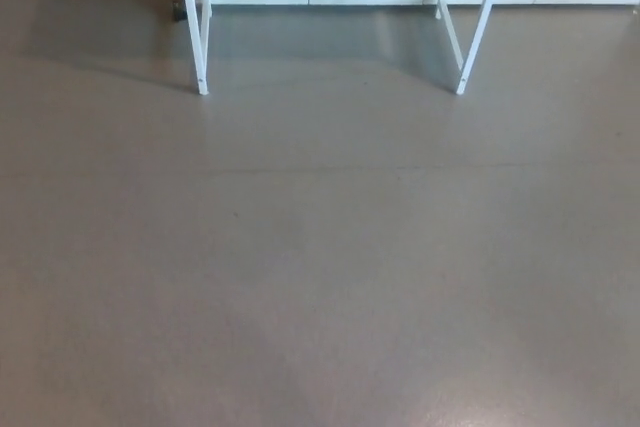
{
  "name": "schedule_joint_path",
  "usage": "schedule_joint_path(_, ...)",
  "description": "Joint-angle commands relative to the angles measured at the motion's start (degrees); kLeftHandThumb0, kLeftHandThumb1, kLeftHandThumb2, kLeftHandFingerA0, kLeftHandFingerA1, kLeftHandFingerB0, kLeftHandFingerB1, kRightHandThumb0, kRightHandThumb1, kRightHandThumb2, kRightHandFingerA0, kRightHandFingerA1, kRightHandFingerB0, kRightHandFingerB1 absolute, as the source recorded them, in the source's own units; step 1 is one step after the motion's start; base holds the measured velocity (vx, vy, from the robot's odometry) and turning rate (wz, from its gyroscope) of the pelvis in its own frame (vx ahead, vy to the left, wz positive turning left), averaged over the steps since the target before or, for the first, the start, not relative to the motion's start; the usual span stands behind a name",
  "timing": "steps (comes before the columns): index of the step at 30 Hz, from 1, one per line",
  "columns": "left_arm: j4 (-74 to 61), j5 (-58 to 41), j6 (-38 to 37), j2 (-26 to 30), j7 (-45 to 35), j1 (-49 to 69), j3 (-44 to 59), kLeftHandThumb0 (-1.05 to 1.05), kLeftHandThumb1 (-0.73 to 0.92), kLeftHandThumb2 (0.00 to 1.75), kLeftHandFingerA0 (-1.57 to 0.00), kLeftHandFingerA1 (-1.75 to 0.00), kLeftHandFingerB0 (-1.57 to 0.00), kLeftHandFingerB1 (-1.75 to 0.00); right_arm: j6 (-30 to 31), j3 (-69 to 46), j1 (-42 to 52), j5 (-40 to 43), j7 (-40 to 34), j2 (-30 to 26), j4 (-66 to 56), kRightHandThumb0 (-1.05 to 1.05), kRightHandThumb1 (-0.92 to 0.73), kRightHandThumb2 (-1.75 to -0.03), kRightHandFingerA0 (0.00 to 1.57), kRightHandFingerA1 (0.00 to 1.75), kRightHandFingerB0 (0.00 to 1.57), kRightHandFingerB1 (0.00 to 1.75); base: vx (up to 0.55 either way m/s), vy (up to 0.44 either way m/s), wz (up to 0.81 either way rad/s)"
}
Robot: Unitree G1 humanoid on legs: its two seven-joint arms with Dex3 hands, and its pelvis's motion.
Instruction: The robot walks towards a desk on which a shovel is kept on the left hand side and a container is kept on the right hand side. The robot picks up the shovel using its left hand and places it in the container.
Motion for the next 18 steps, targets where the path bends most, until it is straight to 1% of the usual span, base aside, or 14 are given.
schedule_joint_path(1,0.0,0.2,-2.7,0.2,0.0,0.2,-0.3,-0.08,0.59,0.57,-0.33,-0.45,-0.34,-0.36,-3.1,0.4,0.2,-0.8,-0.5,-1.3,0.2,-0.28,-0.63,-0.59,0.52,0.49,0.36,0.38,0.16,-0.045,0.11)
schedule_joint_path(2,0.5,0.4,-3.1,0.4,-0.2,0.1,-0.4,-0.08,0.58,0.56,-0.33,-0.44,-0.34,-0.35,-3.2,0.4,0.2,-0.6,-0.1,-1.4,0.4,-0.29,-0.63,-0.59,0.5,0.49,0.35,0.38,0.19,-0.078,0.11)
schedule_joint_path(3,0.7,0.5,-3.4,0.3,-0.1,0.0,-0.4,-0.06,0.4,0.88,-0.23,-0.56,-0.23,-0.53,-3.3,0.5,-0.2,-0.6,0.0,-1.6,1.0,-0.3,-0.63,-0.59,0.49,0.48,0.34,0.37,0.2,-0.126,0.06)
schedule_joint_path(4,0.3,0.8,-3.6,0.3,0.1,0.2,-0.6,-0.06,0.4,0.88,-0.23,-0.57,-0.23,-0.53,-3.3,0.6,-0.2,-0.7,-0.3,-1.7,1.1,-0.31,-0.63,-0.58,0.49,0.47,0.34,0.37,0.08,-0.154,0.09)
schedule_joint_path(5,0.2,0.9,-3.5,0.3,0.3,0.2,-0.7,-0.08,0.57,0.56,-0.33,-0.44,-0.35,-0.36,-3.3,0.5,-0.4,-0.6,-0.4,-1.7,1.3,-0.31,-0.62,-0.59,0.49,0.48,0.34,0.37,0.17,-0.173,0.06)
schedule_joint_path(6,0.2,0.8,-3.5,0.3,0.3,0.4,-0.7,-0.09,0.57,0.56,-0.33,-0.44,-0.34,-0.35,-3.4,0.6,-0.3,-0.5,-0.4,-1.6,1.4,-0.3,-0.62,-0.59,0.49,0.48,0.35,0.37,0.2,-0.208,0.2)
schedule_joint_path(7,0.5,0.8,-3.7,0.4,0.0,0.5,-0.7,-0.07,0.39,0.87,-0.23,-0.56,-0.23,-0.53,-3.3,0.5,-0.2,-0.3,-0.5,-1.5,1.5,-0.3,-0.61,-0.58,0.52,0.48,0.37,0.38,0.25,-0.223,-0.23)
schedule_joint_path(8,0.7,0.7,-3.9,0.5,-0.2,0.5,-0.8,-0.09,0.58,0.56,-0.32,-0.43,-0.34,-0.35,-3.1,0.5,-0.2,0.0,-0.5,-1.4,1.4,-0.29,-0.61,-0.58,0.54,0.5,0.38,0.38,0.34,-0.025,0.35)
schedule_joint_path(10,0.8,0.7,-4.2,0.6,-0.3,0.7,-1.0,-0.1,0.58,0.56,-0.32,-0.43,-0.34,-0.35,-2.7,0.7,0.3,0.2,-0.3,-1.4,0.4,-0.28,-0.62,-0.58,0.53,0.5,0.36,0.38,0.33,-0.004,0.26)
schedule_joint_path(13,1.2,1.2,-4.7,0.6,0.4,0.7,-1.2,-0.12,0.57,0.57,-0.33,-0.44,-0.35,-0.36,-2.9,0.9,0.6,0.1,-0.3,-1.5,0.4,-0.28,-0.64,-0.59,0.49,0.49,0.34,0.38,0.19,-0.11,-0.03)
schedule_joint_path(14,1.6,1.2,-5.1,0.8,0.0,0.7,-1.3,-0.08,0.4,0.87,-0.24,-0.56,-0.22,-0.52,-2.8,0.9,0.6,0.1,-0.3,-1.5,0.4,-0.28,-0.63,-0.59,0.49,0.48,0.35,0.37,0.16,-0.05,-0.03)
schedule_joint_path(15,1.6,1.1,-5.2,0.9,-0.2,0.8,-1.3,-0.14,0.58,0.58,-0.33,-0.45,-0.32,-0.36,-2.9,1.0,0.6,0.0,-0.3,-1.6,0.4,-0.29,-0.63,-0.59,0.49,0.48,0.35,0.37,0.16,-0.014,-0.08)
schedule_joint_path(18,1.1,1.0,-5.4,0.8,-0.2,1.1,-1.5,-0.13,0.58,0.56,-0.32,-0.44,-0.34,-0.36,-2.6,1.0,0.4,0.5,-0.2,-1.4,0.7,-0.31,-0.61,-0.58,0.5,0.48,0.35,0.37,0.17,0.057,-0.16)
